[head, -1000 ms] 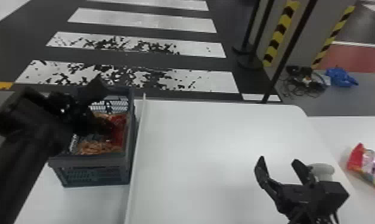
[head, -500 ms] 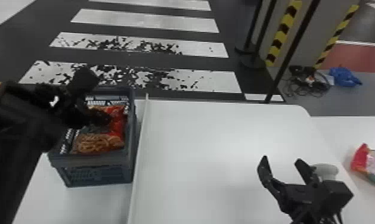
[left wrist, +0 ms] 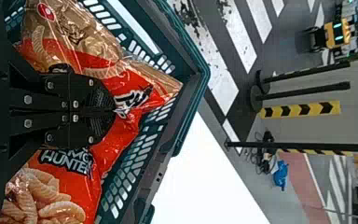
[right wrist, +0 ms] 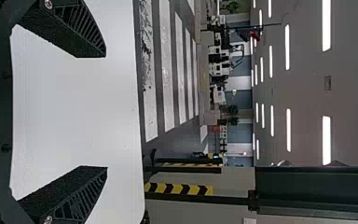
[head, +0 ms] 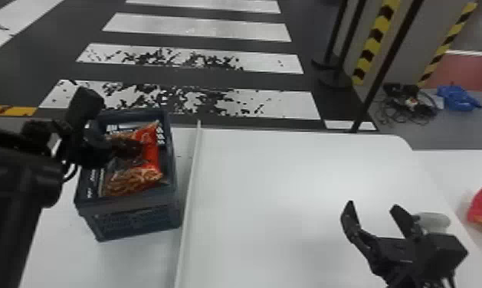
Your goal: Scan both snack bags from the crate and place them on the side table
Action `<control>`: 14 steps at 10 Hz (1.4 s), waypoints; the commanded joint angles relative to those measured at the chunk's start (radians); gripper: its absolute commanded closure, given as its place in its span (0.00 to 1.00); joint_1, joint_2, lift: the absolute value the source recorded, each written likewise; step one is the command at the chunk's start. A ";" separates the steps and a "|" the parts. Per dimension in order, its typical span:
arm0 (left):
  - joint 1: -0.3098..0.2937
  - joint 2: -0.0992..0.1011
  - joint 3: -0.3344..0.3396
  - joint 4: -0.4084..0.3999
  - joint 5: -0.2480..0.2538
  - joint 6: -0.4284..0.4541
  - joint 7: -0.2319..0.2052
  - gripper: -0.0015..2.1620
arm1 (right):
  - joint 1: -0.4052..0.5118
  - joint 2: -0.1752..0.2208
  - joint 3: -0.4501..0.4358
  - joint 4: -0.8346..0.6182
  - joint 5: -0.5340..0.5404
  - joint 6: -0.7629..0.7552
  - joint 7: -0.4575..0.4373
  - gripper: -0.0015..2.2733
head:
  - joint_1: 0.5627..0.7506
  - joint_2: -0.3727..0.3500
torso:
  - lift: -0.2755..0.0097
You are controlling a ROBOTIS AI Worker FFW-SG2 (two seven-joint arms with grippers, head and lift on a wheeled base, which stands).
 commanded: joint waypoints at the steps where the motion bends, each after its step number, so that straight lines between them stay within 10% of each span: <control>1: 0.030 0.000 0.036 0.000 0.083 -0.079 0.026 0.99 | 0.000 0.002 0.000 0.000 0.004 0.004 -0.002 0.03 | 0.70 0.41 | 0.62; 7: 0.115 -0.011 0.109 -0.052 0.298 -0.205 0.114 0.99 | 0.002 0.002 -0.001 -0.006 0.013 0.035 -0.010 0.03 | 0.70 0.41 | 0.62; 12: 0.124 -0.028 0.123 -0.288 0.411 0.026 0.119 0.99 | 0.005 0.002 -0.001 -0.014 0.016 0.050 -0.011 0.03 | 0.70 0.41 | 0.62; 14: 0.128 -0.064 0.120 -0.389 0.434 0.105 0.128 0.99 | 0.009 0.002 -0.001 -0.027 0.017 0.053 -0.013 0.03 | 0.70 0.40 | 0.62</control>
